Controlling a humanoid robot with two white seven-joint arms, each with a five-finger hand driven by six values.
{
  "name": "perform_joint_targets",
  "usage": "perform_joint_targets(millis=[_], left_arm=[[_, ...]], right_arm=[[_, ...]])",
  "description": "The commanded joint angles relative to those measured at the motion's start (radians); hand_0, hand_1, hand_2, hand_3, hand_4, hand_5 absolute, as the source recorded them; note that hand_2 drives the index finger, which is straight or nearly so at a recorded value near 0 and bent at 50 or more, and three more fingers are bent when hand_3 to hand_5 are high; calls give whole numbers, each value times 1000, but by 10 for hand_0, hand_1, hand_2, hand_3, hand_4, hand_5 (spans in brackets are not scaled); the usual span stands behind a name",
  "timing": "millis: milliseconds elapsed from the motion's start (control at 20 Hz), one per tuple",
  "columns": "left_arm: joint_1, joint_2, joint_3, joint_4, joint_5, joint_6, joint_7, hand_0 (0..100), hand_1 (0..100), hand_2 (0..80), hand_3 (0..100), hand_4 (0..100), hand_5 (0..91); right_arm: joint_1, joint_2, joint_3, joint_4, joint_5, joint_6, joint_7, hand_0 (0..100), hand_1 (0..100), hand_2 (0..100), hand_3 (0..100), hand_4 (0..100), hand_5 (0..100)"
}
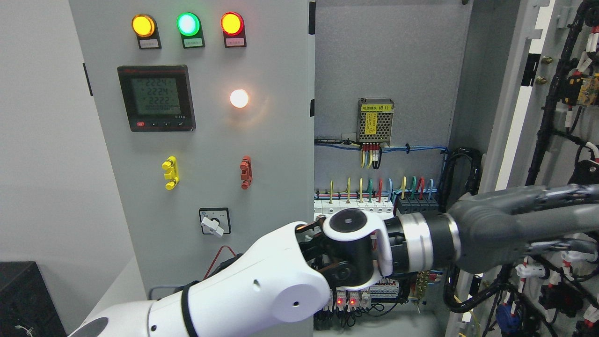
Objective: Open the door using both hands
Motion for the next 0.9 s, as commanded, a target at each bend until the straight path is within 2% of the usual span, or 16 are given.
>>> perform_joint_targets(millis=[0, 200, 300, 400, 500, 651, 801, 851], left_arm=[[308, 488, 23, -249, -130, 1, -78, 120, 556, 0, 0, 0, 0], [618, 559, 26, -245, -374, -2, -150, 120, 556, 0, 0, 0, 0], [770, 595, 25, -237, -475, -21, -153, 120, 556, 0, 0, 0, 0], [903, 600, 28, -204, -610, -41, -146, 120, 556, 0, 0, 0, 0], [1026, 600, 37, -117, -715, -80, -146, 120, 556, 0, 0, 0, 0], [1169, 600, 38, 86, -801, -175, -146, 120, 556, 0, 0, 0, 0], [1255, 567, 43, 424, -807, -292, -149, 120, 556, 0, 0, 0, 0], [1268, 513, 44, 561, -807, -323, -152, 120, 556, 0, 0, 0, 0]], right_arm=[[0, 0, -34, 0, 0, 0, 0, 74, 135, 0, 0, 0, 0], [0, 0, -34, 0, 0, 0, 0, 74, 135, 0, 0, 0, 0], [0, 0, -34, 0, 0, 0, 0, 74, 135, 0, 0, 0, 0], [0, 0, -34, 0, 0, 0, 0, 74, 135, 0, 0, 0, 0], [0, 0, -34, 0, 0, 0, 0, 74, 135, 0, 0, 0, 0], [0, 0, -34, 0, 0, 0, 0, 74, 135, 0, 0, 0, 0], [0, 0, -34, 0, 0, 0, 0, 74, 135, 0, 0, 0, 0], [0, 0, -34, 0, 0, 0, 0, 74, 135, 0, 0, 0, 0]])
